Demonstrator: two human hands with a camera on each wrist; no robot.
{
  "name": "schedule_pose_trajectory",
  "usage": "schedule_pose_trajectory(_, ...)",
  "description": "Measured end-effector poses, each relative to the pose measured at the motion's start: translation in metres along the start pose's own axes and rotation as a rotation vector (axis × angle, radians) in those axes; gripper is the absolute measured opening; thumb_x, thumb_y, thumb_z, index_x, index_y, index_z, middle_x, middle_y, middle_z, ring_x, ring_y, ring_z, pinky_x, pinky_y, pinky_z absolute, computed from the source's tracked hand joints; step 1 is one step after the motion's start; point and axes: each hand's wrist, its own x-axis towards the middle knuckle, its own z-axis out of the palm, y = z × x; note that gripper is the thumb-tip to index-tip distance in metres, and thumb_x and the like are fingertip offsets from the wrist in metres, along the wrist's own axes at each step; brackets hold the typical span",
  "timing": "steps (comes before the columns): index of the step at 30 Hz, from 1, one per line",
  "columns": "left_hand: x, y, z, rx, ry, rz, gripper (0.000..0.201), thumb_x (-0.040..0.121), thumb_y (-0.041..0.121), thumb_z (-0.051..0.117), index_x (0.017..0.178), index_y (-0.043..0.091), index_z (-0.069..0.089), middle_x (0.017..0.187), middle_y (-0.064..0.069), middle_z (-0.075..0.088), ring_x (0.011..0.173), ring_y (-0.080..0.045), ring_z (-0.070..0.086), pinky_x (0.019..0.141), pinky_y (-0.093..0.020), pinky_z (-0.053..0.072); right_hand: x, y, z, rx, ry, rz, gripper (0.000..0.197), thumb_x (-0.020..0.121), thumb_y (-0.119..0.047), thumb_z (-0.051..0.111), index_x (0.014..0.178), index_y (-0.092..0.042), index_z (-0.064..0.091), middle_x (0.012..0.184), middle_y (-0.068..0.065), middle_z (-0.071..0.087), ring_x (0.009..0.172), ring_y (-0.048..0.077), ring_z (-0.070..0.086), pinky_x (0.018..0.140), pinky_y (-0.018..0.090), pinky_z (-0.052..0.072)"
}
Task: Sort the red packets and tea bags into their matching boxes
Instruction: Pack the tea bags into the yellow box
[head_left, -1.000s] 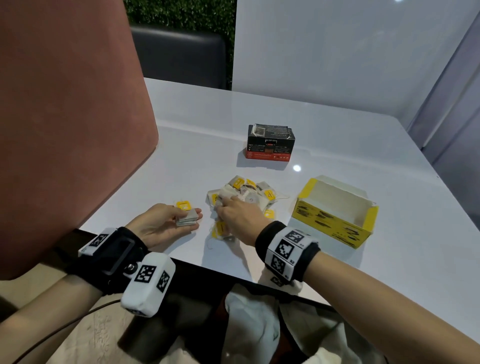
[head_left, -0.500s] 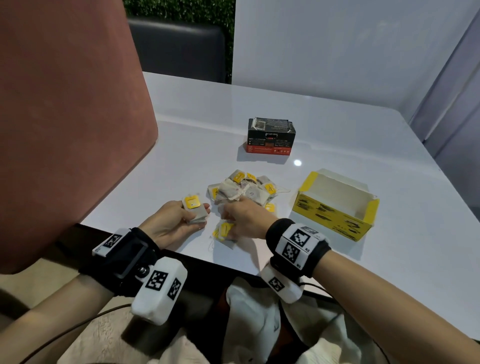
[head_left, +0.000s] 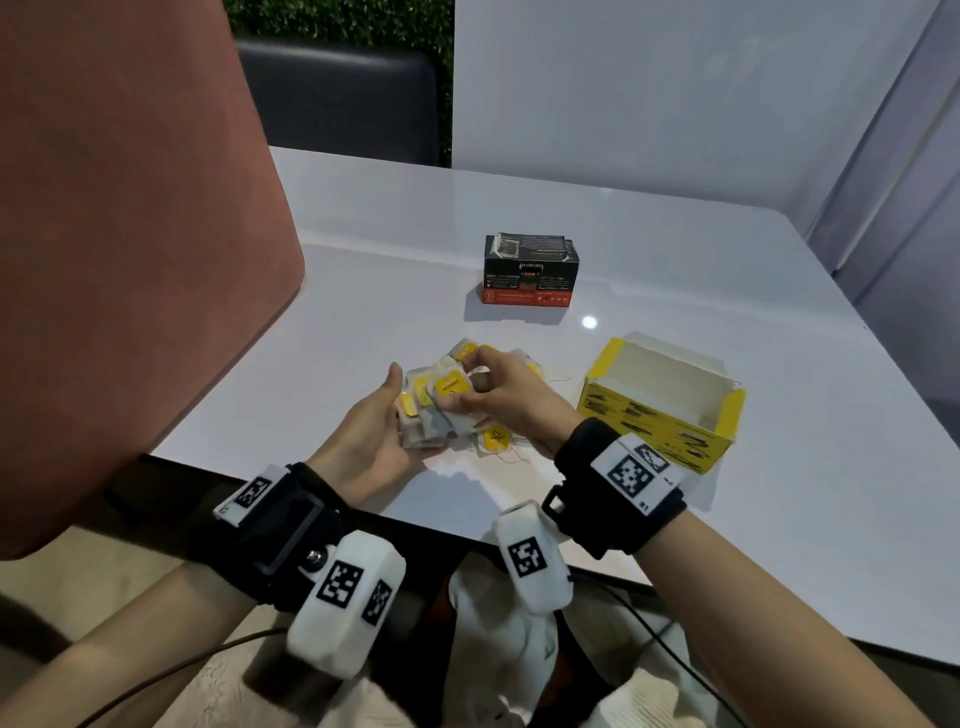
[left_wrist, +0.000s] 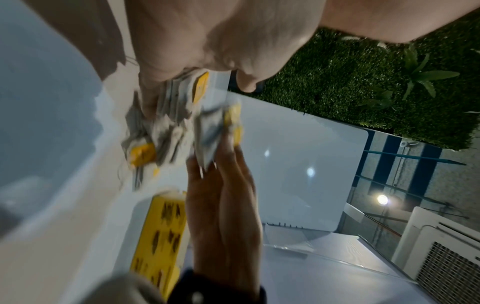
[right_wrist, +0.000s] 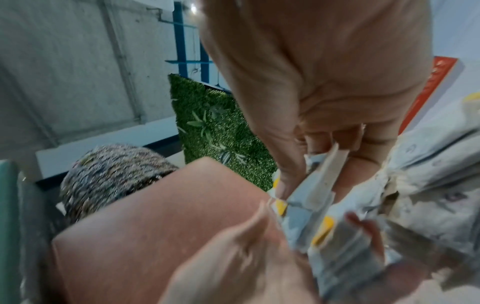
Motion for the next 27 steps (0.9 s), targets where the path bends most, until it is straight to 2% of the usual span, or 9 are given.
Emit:
schedule_pose_trajectory(3,0.003,-0.006,0.012,-0.003,-0.038,0.014,0.053,0.101,0.04,0.019,0.13,0.007,0.049,0.121,-0.014,0.063,0.096,-0.024,0.067,0.084,-0.039,0.054,0.003,0.005,0.009,-0.165,0.099,-0.021,0.041,0.076,-0.018,0.076,0.105,-0.003,0.051,0.101,0.021,0.064,0.088,0.032,0.064,0.071,0.034,0.053)
schedule_pose_trajectory(6,0.008,-0.01,0.014,-0.015,0.001,0.024,0.048,0.102,0.032,0.023,0.135,0.006,0.045,0.118,-0.013,0.063,0.094,-0.024,0.066,0.084,-0.039,0.053,0.002,0.005,0.01,-0.256,0.162,-0.038,0.04,0.08,-0.027,0.072,0.107,-0.002,0.054,0.095,0.011,0.059,0.078,0.018,0.06,0.063,0.015,0.052)
schedule_pose_trajectory(8,0.01,-0.011,0.01,-0.038,0.025,0.017,0.046,0.102,0.03,0.025,0.135,0.005,0.045,0.112,-0.013,0.064,0.092,-0.025,0.066,0.083,-0.042,0.053,0.003,0.006,0.008,-0.293,0.198,-0.03,0.034,0.084,-0.027,0.067,0.103,-0.001,0.058,0.101,0.014,0.063,0.091,0.027,0.063,0.08,0.034,0.056)
schedule_pose_trajectory(10,0.011,-0.011,0.008,-0.059,0.042,0.016,0.044,0.102,0.028,0.027,0.135,0.004,0.045,0.111,-0.015,0.064,0.095,-0.028,0.063,0.089,-0.046,0.049,0.001,0.004,0.006,-0.308,0.234,-0.036,0.022,0.084,-0.017,0.067,0.098,-0.001,0.063,0.098,0.013,0.063,0.093,0.028,0.062,0.079,0.041,0.056)
schedule_pose_trajectory(15,0.012,-0.014,0.008,-0.05,0.051,0.038,0.037,0.101,0.026,0.03,0.123,0.005,0.051,0.085,-0.01,0.073,0.077,-0.024,0.07,0.077,-0.043,0.055,-0.002,0.002,0.0,-0.298,0.26,-0.049,0.019,0.079,-0.012,0.07,0.096,-0.006,0.066,0.079,0.004,0.056,0.073,0.016,0.053,0.055,0.02,0.04)
schedule_pose_trajectory(19,0.012,-0.013,0.008,-0.063,0.014,0.011,0.045,0.101,0.035,0.027,0.128,0.009,0.051,0.105,-0.013,0.067,0.093,-0.028,0.063,0.086,-0.046,0.048,-0.001,0.0,0.002,-0.182,0.31,-0.082,0.016,0.081,-0.01,0.069,0.096,-0.006,0.065,0.071,0.002,0.057,0.06,0.008,0.051,0.045,0.008,0.037)
schedule_pose_trajectory(22,0.011,-0.011,0.01,-0.054,-0.029,-0.012,0.043,0.101,0.031,0.03,0.131,0.008,0.049,0.12,-0.015,0.06,0.099,-0.027,0.06,0.088,-0.044,0.049,0.0,0.005,0.011,-0.232,0.295,-0.08,0.012,0.079,-0.012,0.07,0.088,-0.009,0.062,0.077,0.007,0.061,0.066,0.012,0.055,0.048,0.009,0.037)
schedule_pose_trajectory(25,0.013,-0.009,0.006,-0.075,0.022,-0.018,0.035,0.099,0.007,0.034,0.13,-0.004,0.045,0.111,-0.018,0.059,0.094,-0.027,0.059,0.081,-0.04,0.055,0.001,0.01,0.009,-0.326,0.282,-0.058,0.006,0.081,-0.014,0.067,0.083,-0.01,0.064,0.087,0.014,0.067,0.073,0.018,0.059,0.056,0.019,0.046)
schedule_pose_trajectory(27,0.012,-0.006,-0.001,-0.102,0.077,-0.028,0.029,0.097,-0.001,0.034,0.121,-0.008,0.047,0.102,-0.02,0.059,0.09,-0.028,0.059,0.071,-0.039,0.057,0.003,0.01,-0.006,-0.271,0.31,-0.017,0.009,0.087,-0.01,0.062,0.09,-0.003,0.066,0.085,0.012,0.066,0.063,0.012,0.058,0.049,0.016,0.049)
